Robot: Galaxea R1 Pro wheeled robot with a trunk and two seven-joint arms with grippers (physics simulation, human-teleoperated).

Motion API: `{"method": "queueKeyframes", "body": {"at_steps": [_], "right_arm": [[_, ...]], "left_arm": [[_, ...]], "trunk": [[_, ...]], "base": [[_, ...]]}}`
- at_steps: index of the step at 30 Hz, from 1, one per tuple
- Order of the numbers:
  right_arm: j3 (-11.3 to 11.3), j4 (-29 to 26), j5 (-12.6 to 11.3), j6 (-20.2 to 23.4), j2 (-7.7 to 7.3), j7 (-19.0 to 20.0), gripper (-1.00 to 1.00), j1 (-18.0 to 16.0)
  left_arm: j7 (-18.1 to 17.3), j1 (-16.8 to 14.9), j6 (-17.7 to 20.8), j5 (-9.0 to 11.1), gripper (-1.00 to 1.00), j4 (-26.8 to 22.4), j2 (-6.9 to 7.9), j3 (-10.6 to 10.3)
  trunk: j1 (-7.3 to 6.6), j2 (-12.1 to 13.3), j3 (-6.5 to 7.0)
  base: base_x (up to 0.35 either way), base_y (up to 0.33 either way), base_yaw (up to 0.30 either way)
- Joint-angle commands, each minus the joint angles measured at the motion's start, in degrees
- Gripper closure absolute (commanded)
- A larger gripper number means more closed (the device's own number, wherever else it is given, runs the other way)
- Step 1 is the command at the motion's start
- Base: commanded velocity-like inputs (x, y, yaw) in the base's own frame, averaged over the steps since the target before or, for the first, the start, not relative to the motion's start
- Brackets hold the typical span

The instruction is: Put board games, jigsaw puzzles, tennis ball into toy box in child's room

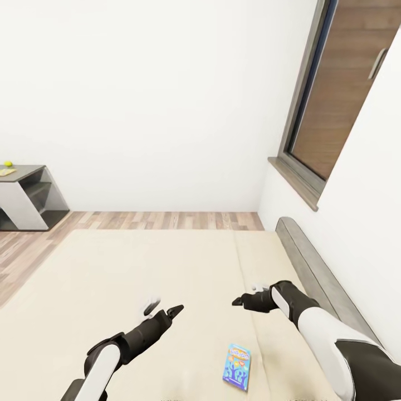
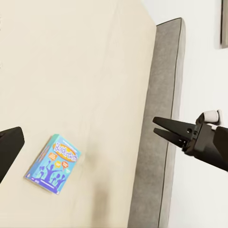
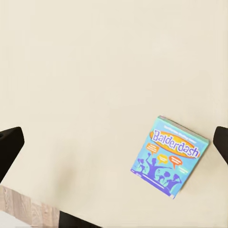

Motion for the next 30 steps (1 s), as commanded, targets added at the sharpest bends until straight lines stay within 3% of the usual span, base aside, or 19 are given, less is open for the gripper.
{"method": "queueKeyframes", "body": {"at_steps": [1,26,30], "right_arm": [[-0.27,-0.11,-0.15,0.72,0.0,0.02,-1.0,-0.04],[-0.22,-1.05,-0.07,3.83,-0.01,0.01,-1.0,-0.51],[-0.2,-1.07,-0.06,4.56,-0.03,-0.08,-1.0,-1.29]], "left_arm": [[0.57,-0.04,0.16,0.61,-1.0,-0.07,0.0,-0.02],[0.52,-0.88,0.05,0.44,-1.0,1.97,0.0,0.02],[1.04,-5.86,0.34,0.61,-1.0,4.05,0.0,0.17]], "trunk": [[0.03,-0.12,-0.21],[0.03,-0.12,-2.53],[0.03,-0.12,-2.9]], "base": [[0.0,0.0,0.0],[0.0,0.0,0.0],[0.0,0.0,0.0]]}}
